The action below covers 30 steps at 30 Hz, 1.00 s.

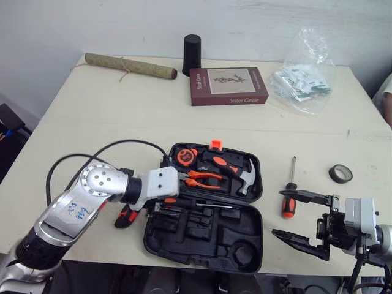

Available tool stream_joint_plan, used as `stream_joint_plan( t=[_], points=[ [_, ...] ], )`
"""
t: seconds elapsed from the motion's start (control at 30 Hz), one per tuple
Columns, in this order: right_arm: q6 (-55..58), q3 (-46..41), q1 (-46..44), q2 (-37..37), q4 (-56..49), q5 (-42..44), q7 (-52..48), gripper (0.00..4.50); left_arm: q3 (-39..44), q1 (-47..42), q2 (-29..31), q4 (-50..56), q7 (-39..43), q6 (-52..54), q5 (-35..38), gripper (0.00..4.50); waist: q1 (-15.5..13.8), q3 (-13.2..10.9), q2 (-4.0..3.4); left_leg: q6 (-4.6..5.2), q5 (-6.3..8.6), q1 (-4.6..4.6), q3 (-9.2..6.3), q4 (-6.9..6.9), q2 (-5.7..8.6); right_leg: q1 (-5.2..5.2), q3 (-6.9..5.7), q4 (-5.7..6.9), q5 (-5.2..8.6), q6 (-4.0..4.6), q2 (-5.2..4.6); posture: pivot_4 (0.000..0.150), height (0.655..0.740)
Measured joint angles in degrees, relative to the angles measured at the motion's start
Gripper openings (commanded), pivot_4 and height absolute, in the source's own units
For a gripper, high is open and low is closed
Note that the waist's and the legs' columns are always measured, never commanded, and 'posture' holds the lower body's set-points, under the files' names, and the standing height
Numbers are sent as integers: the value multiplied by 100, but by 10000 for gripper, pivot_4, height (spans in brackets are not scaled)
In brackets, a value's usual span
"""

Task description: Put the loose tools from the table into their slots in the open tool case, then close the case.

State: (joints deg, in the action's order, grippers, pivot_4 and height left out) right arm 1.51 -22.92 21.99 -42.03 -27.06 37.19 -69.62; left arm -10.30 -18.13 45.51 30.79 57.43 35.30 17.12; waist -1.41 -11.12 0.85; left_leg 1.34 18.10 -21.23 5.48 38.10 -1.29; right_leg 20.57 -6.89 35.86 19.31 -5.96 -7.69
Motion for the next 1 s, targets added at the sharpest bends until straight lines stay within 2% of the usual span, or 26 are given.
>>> stream_joint_plan(
  t=[0.1,0.17,0.47,0.8,1.0],
  points=[
    [-249,4,130,95,238,-91,-161,45000,122,374,-299,-129,-175,-324,38,824,-12,1,-1,1,1,1,0,0,2,-2,-1,-1,0,-1,0,1500,7400],
    [-433,3,184,190,363,-162,-259,45000,123,564,-518,-269,-355,-412,35,824,-6,1,-2,2,2,4,2,0,3,-3,1,0,-1,-1,-4,1500,7400],
    [-862,-7,516,256,504,-213,-426,45000,-111,600,-798,-609,-664,-723,-257,824,0,4,-8,-5,6,7,3,-1,-4,-3,3,0,0,0,-6,1500,7400],
    [-1056,-15,581,256,657,-210,-453,45000,-395,511,-809,-721,-670,-1031,-552,824,-4,15,-21,-8,10,13,3,-1,-5,-10,3,-5,0,0,-10,1500,7400],
    [-1286,-8,518,300,1016,-287,-475,45000,-756,439,-791,-932,-752,-1569,-1081,824,-22,103,-76,-1,19,28,3,-3,-3,-31,1,-23,-1,-1,-10,1500,7400]
  ],
)
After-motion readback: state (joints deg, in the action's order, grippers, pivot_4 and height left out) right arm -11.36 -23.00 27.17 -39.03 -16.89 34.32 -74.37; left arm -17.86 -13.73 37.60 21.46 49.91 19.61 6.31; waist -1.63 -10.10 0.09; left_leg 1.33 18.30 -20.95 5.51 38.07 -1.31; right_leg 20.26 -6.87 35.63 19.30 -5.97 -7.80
